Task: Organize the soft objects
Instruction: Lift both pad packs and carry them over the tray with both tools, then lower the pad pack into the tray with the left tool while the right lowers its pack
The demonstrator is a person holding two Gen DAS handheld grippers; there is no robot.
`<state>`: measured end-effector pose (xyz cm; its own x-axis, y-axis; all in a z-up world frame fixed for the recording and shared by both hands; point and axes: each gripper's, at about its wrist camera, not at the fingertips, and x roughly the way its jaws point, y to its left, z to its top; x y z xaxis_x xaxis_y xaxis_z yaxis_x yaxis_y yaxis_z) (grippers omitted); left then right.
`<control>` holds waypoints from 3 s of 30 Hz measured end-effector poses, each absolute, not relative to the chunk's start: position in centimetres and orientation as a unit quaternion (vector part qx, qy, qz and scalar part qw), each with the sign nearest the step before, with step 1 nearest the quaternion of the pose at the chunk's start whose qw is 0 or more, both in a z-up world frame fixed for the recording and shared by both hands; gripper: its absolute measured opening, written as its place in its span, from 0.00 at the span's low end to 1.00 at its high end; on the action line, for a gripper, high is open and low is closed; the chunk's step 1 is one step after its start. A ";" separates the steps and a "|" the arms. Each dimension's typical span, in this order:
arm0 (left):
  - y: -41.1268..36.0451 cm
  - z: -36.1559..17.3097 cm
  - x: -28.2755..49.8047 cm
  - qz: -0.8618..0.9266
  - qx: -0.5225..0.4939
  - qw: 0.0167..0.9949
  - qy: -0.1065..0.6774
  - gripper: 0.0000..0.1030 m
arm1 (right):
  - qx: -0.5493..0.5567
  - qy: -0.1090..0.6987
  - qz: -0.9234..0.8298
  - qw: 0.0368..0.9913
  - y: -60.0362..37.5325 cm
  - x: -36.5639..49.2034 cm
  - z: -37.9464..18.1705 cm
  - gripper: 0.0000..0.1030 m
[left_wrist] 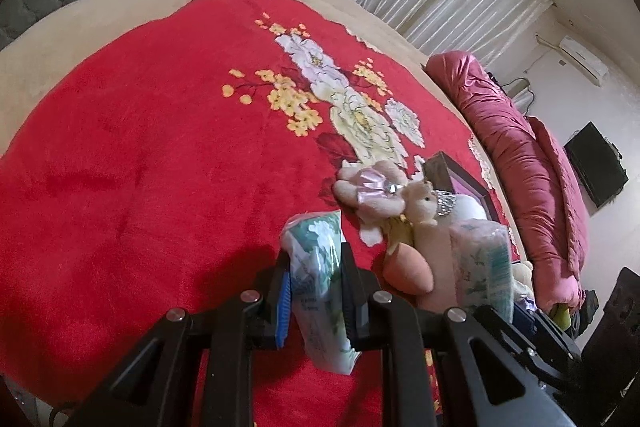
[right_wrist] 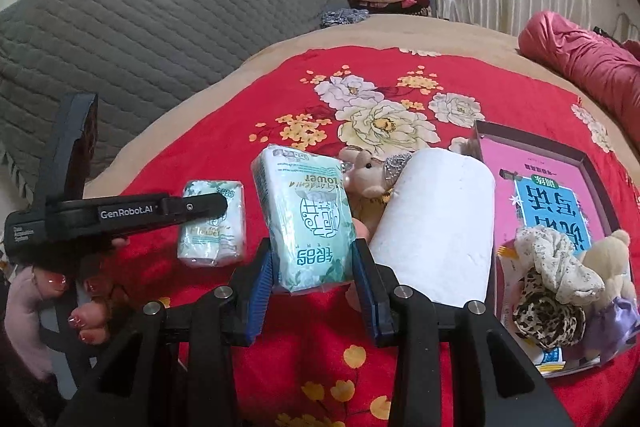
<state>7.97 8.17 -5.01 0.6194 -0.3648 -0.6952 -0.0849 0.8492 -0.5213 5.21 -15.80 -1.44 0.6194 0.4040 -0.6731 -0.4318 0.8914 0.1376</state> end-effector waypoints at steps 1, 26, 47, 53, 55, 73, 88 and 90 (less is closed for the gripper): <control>8.0 -4.8 7.9 -0.083 -0.261 0.862 0.427 0.20 | -0.019 0.368 0.232 0.900 -15.9 5.2 -1.4 0.38; 1.5 1.1 6.2 -0.115 -0.191 0.890 0.399 0.20 | 0.040 0.335 0.203 0.919 -21.4 4.9 0.8 0.38; -7.2 5.3 5.8 -0.194 -0.142 0.892 0.384 0.20 | 0.084 0.294 0.118 0.945 -29.7 4.4 2.8 0.38; -9.0 5.3 5.4 -0.207 -0.129 0.888 0.389 0.20 | 0.093 0.289 0.101 0.947 -31.3 4.4 2.9 0.38; -9.3 5.3 5.5 -0.208 -0.127 0.887 0.391 0.20 | 0.093 0.286 0.093 0.949 -31.8 4.4 3.0 0.38; -19.1 4.5 9.5 -0.268 -0.093 0.865 0.415 0.20 | 0.102 0.287 -0.042 0.952 -40.5 4.3 1.7 0.38; -23.7 -1.2 10.8 -0.252 -0.035 0.841 0.477 0.21 | 0.090 0.335 -0.072 0.935 -41.6 4.8 -1.4 0.38; -23.9 -1.9 11.3 -0.242 -0.030 0.839 0.486 0.21 | 0.082 0.335 -0.070 0.936 -41.3 4.9 -1.4 0.39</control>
<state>11.31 -23.92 -1.95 0.4095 -0.4356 -0.8016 0.3774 0.8808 -0.2859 4.92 -41.32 -1.43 0.7663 -0.0752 -0.6381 0.1853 0.9768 0.1075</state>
